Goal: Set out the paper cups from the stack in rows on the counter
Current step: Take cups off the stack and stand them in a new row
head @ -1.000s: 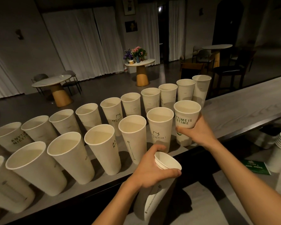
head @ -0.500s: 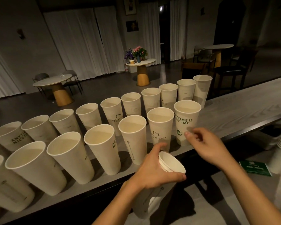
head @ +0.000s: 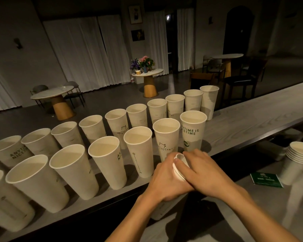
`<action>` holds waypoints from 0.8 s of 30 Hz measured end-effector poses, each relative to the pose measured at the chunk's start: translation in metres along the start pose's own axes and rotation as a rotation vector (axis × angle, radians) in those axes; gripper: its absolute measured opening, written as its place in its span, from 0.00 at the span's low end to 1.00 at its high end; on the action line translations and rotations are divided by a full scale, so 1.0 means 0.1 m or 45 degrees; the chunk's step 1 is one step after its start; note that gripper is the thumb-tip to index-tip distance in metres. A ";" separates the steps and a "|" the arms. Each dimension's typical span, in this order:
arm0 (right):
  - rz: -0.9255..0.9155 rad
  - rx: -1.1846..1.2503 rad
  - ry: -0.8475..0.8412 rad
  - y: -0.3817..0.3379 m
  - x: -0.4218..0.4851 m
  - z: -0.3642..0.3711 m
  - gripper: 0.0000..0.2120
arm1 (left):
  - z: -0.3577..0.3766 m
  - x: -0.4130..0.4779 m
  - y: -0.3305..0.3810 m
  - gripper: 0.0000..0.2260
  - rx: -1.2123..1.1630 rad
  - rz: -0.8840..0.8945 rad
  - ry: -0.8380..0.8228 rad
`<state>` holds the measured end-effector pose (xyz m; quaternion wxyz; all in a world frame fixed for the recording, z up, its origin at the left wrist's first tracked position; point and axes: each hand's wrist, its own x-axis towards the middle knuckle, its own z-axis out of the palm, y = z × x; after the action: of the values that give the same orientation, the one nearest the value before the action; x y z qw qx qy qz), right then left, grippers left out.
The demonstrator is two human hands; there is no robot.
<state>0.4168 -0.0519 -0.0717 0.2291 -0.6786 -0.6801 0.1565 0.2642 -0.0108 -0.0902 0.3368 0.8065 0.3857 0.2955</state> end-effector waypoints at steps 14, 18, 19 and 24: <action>-0.303 0.308 0.002 0.17 -0.04 -0.34 0.40 | -0.12 0.03 -0.05 0.27 -0.328 -0.084 -0.281; -0.330 0.841 0.407 0.27 -0.02 -0.63 0.34 | -0.14 0.03 -0.13 0.34 -0.294 -0.078 -0.295; -0.299 0.985 0.450 0.27 -0.01 -0.64 0.38 | -0.13 0.03 -0.12 0.34 -0.291 -0.069 -0.294; -0.093 1.498 0.377 0.25 -0.03 -0.31 0.57 | -0.09 0.06 -0.05 0.32 -0.338 -0.076 -0.209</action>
<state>0.4542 -0.0576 -0.0588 0.6630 -0.4289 -0.4634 0.4022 0.2583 -0.0007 -0.0868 0.4794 0.7645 0.3383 0.2670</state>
